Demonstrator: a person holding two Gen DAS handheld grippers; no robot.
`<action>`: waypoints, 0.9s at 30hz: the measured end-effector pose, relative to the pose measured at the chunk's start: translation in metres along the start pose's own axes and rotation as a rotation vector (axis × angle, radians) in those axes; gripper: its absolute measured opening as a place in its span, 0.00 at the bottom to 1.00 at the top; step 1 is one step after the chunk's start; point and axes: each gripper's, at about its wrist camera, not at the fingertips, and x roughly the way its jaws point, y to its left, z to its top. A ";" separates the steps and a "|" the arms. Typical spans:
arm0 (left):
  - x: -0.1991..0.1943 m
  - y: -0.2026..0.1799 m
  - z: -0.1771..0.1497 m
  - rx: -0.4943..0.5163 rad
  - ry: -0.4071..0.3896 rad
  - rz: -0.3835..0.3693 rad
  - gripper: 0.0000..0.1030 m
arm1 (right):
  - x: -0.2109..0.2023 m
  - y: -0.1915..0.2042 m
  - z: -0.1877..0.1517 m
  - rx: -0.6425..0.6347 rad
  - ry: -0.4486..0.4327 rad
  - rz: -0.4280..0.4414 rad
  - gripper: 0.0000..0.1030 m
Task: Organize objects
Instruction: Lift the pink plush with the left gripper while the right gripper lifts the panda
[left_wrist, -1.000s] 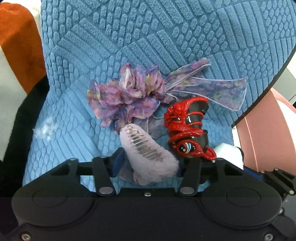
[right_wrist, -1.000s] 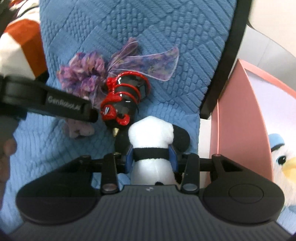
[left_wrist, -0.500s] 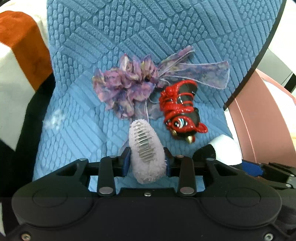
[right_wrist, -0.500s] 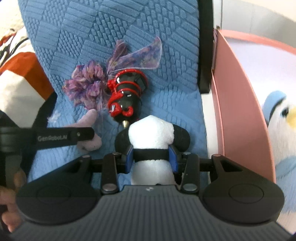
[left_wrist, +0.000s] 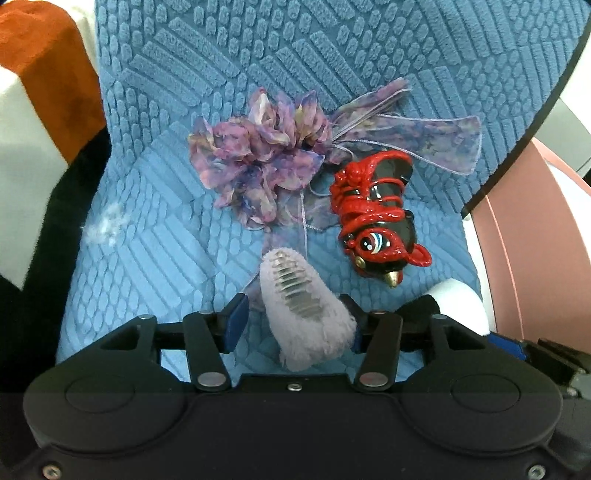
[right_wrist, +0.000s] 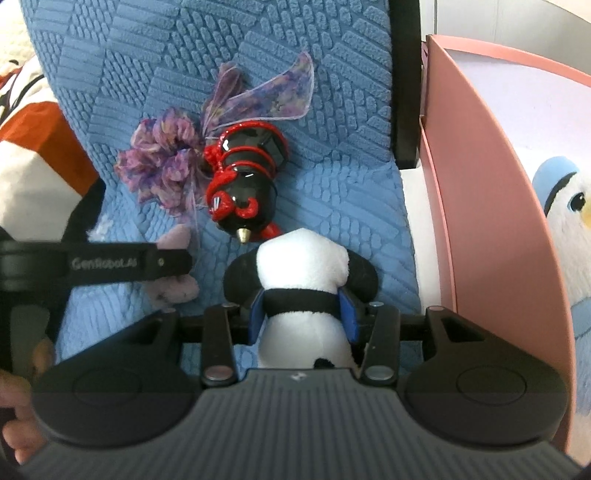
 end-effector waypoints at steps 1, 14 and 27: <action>0.002 0.000 0.000 -0.004 0.002 0.002 0.49 | 0.001 0.001 0.000 -0.005 -0.003 -0.002 0.45; -0.004 -0.008 -0.006 0.004 -0.014 0.006 0.33 | -0.010 0.006 -0.008 -0.015 -0.036 -0.004 0.42; -0.078 -0.021 -0.045 0.038 -0.072 -0.047 0.33 | -0.071 0.015 -0.033 -0.005 -0.082 0.020 0.42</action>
